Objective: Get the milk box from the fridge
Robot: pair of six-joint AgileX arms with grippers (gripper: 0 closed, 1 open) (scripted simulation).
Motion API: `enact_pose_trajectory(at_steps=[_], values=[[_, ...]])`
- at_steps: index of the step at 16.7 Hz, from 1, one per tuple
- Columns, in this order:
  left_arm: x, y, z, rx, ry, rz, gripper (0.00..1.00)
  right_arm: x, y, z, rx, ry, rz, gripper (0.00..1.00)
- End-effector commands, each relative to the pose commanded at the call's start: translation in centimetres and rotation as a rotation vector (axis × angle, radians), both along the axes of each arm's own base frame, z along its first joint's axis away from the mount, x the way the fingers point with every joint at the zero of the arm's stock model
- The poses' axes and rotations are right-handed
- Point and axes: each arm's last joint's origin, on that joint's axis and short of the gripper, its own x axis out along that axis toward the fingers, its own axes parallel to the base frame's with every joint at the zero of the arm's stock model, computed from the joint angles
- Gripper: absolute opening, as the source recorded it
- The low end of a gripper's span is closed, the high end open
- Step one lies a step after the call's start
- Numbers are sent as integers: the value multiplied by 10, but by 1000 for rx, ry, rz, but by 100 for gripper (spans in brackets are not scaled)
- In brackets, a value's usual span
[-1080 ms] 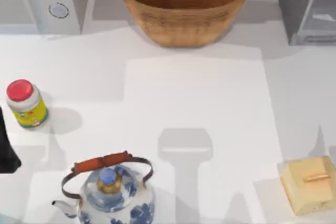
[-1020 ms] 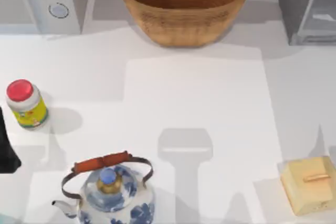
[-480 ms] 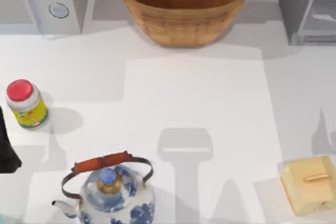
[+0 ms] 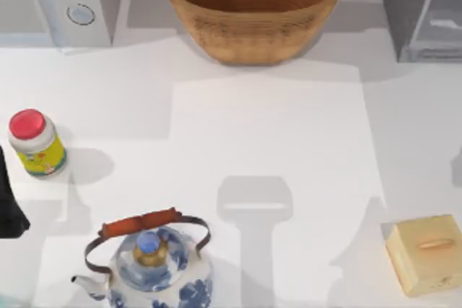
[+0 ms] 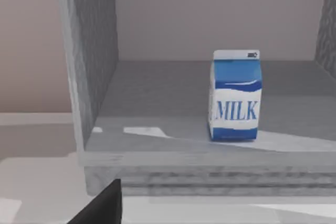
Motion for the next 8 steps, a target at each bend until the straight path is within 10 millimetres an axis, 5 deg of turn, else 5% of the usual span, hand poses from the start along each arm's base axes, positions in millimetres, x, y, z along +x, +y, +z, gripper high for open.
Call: enact_pose_trajectory(at_steps=[8], values=[[0, 0, 0, 0, 0, 0, 100, 19, -40, -39, 2, -14, 5, 100]])
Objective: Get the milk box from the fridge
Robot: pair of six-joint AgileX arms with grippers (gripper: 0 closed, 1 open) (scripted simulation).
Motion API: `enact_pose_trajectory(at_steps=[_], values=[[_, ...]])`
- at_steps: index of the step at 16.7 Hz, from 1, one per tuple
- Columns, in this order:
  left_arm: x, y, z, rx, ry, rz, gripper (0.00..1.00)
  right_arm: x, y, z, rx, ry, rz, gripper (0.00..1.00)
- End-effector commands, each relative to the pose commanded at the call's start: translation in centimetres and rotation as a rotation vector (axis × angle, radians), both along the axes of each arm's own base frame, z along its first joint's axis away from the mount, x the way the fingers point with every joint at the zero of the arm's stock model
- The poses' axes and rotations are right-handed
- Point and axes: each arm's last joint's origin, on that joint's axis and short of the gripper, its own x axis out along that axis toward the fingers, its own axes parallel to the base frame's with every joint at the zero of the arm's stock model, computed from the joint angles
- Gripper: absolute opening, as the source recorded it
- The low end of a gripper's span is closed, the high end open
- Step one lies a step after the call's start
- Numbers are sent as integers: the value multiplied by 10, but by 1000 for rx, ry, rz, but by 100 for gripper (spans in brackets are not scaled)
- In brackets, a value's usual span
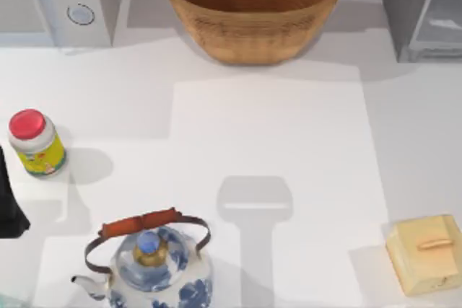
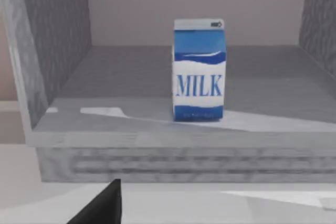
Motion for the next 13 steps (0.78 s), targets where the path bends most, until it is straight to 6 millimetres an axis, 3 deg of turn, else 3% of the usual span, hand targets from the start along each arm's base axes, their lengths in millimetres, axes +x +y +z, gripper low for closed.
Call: enact_pose_trajectory(at_steps=[9, 13], values=[[0, 0, 0, 0, 0, 0, 100, 1, -5, -6, -3, -6, 3, 100], [0, 0, 0, 0, 0, 0, 100, 31, -10, -12, -6, -1, 0, 100]])
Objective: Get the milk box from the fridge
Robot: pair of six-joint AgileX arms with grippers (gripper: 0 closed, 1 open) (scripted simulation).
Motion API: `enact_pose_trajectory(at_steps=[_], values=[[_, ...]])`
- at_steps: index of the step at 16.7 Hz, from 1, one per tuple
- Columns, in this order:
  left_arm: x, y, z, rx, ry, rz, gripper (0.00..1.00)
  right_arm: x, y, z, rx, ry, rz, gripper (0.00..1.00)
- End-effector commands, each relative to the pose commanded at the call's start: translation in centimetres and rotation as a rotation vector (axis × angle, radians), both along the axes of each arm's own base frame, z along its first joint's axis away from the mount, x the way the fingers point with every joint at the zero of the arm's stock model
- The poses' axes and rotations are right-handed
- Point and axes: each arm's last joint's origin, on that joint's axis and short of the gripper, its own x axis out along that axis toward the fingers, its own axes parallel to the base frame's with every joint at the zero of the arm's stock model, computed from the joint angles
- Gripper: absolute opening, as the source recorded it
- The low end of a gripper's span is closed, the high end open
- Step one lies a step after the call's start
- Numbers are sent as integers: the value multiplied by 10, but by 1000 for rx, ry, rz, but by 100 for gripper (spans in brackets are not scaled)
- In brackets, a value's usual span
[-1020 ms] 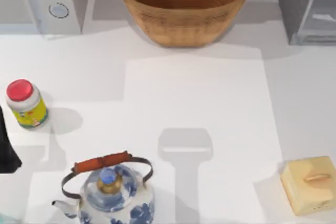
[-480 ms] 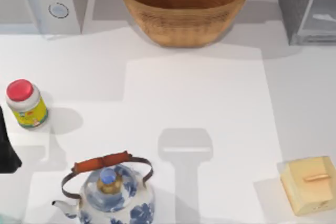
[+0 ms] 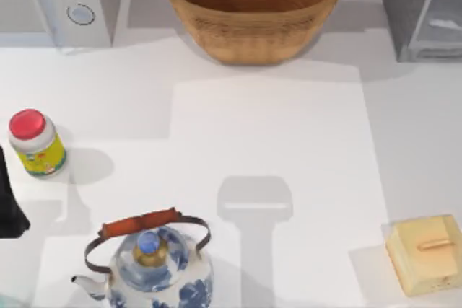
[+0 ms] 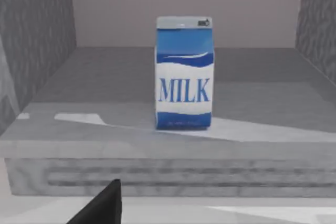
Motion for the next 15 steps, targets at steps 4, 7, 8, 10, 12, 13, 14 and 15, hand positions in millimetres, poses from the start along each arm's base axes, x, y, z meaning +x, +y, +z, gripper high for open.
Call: enact_pose_trajectory(at_steps=[4, 7, 8, 10, 12, 13, 14, 15], values=[[0, 0, 0, 0, 0, 0, 100, 68, -6, -10, -8, -15, -6, 100], [0, 0, 0, 0, 0, 0, 100, 123, 1, -19, -9, -26, -8, 100], [0, 0, 0, 0, 0, 0, 100, 136, 5, -22, -7, -24, -8, 100], [0, 0, 0, 0, 0, 0, 100, 156, 14, -29, -4, -15, -8, 100], [0, 0, 0, 0, 0, 0, 100, 165, 19, -32, -2, -9, -8, 100], [0, 0, 0, 0, 0, 0, 100, 166, 19, -32, -2, -8, -8, 100], [0, 0, 0, 0, 0, 0, 100, 166, 19, -32, -2, -8, -8, 100], [0, 0, 0, 0, 0, 0, 100, 166, 19, -32, -2, -8, -8, 100]])
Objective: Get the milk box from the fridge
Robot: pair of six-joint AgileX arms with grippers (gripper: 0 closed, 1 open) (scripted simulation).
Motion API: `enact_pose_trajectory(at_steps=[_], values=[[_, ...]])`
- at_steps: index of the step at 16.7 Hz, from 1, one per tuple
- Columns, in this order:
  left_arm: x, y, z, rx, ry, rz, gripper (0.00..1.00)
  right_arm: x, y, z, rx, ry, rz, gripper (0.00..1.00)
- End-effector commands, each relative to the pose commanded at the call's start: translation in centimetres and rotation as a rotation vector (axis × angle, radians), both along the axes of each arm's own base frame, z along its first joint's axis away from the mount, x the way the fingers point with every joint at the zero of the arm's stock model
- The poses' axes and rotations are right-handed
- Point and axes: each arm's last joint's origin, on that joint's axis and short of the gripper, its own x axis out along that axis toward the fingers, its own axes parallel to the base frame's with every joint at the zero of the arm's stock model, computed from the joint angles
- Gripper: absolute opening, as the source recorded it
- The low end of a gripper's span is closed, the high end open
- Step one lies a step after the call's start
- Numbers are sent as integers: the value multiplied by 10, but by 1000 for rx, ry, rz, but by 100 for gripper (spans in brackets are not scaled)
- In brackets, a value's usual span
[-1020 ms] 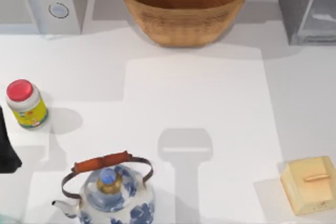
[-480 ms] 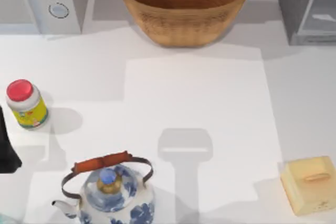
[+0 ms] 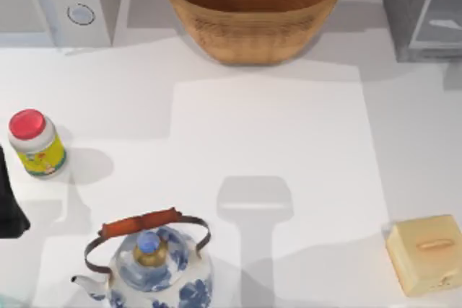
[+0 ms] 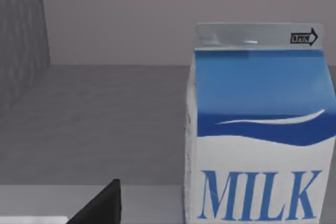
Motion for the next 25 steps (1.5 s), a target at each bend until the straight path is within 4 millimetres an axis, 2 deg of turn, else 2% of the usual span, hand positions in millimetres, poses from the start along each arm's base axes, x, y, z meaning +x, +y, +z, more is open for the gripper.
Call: enact_pose_trajectory(at_steps=[2, 4, 10, 15, 25], values=[[0, 0, 0, 0, 0, 0, 100, 0, -2, 1, 0, -2, -2, 100], [0, 0, 0, 0, 0, 0, 100, 8, -1, -2, 1, 6, 0, 100], [0, 0, 0, 0, 0, 0, 100, 56, -1, 0, -1, -4, 0, 100], [0, 0, 0, 0, 0, 0, 100, 60, -1, 0, 0, 0, 0, 100], [0, 0, 0, 0, 0, 0, 100, 60, -1, 0, 0, 0, 0, 25]])
